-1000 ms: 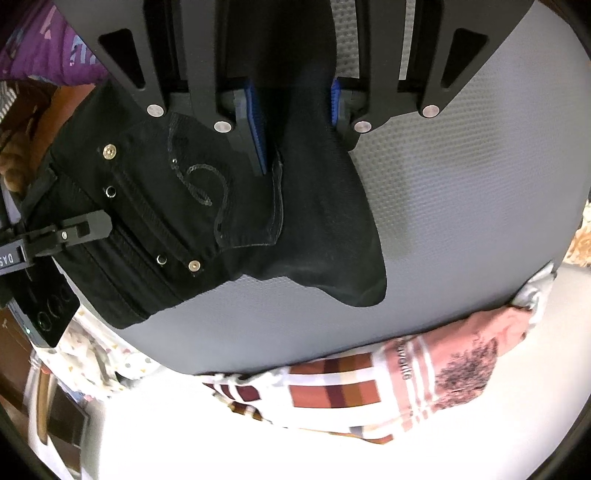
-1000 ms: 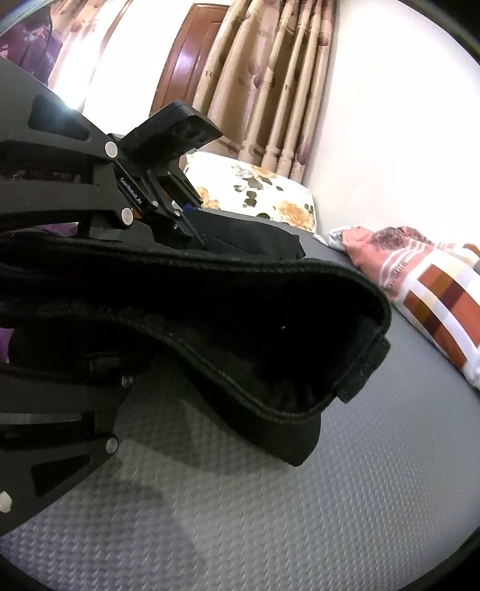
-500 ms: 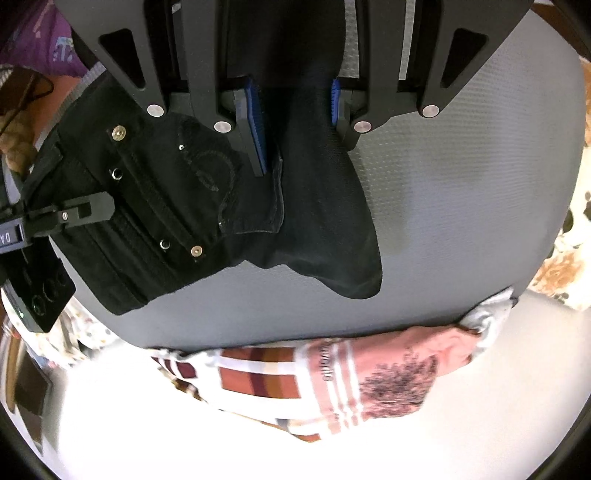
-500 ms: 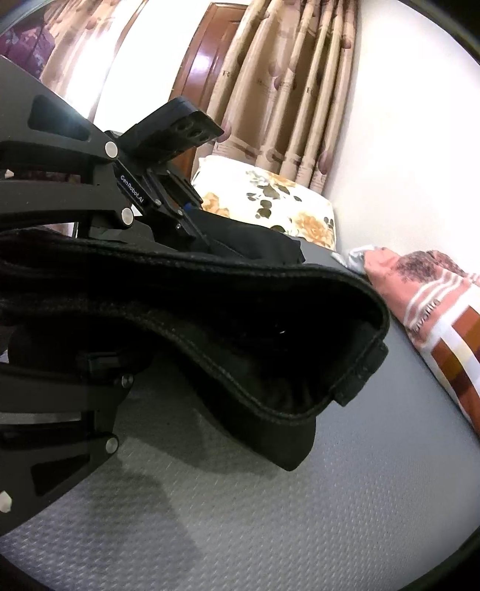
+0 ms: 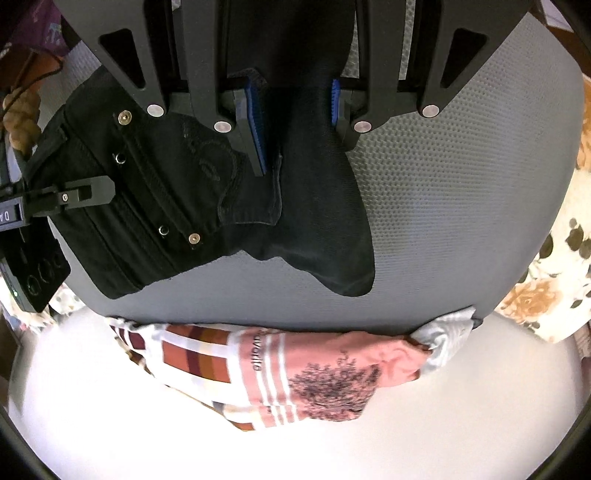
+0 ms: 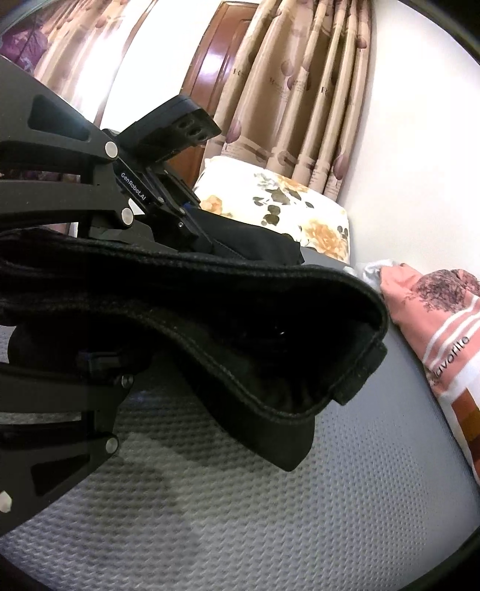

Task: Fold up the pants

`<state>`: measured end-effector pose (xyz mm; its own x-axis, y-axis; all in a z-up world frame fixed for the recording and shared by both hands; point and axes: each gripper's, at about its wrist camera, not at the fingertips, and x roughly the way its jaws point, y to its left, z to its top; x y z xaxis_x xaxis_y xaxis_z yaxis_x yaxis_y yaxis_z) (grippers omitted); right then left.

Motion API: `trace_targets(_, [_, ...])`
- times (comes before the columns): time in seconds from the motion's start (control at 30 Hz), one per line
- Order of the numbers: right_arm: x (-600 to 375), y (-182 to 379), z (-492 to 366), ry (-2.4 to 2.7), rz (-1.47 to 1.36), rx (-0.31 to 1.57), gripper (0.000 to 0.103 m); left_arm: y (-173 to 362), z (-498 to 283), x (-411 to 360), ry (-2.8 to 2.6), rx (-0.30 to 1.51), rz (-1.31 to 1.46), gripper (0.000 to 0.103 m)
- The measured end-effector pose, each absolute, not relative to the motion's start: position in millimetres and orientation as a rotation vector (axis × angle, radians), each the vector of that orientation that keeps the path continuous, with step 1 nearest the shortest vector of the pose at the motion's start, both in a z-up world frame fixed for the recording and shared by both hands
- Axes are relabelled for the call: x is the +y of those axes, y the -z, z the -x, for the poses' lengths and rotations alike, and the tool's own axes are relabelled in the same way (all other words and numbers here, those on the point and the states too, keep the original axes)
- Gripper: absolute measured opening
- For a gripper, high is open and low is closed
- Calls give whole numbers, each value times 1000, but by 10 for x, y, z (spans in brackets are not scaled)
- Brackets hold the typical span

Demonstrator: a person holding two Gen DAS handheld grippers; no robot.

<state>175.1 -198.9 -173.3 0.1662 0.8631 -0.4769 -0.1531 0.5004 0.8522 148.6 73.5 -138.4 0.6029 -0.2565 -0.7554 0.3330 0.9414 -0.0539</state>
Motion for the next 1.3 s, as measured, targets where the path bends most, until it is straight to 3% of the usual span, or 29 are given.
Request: trace_targets(1.3, [-1083,1738,-2805,-921,-680,1177,37,1262,-2449,1514,178,773,-33,29])
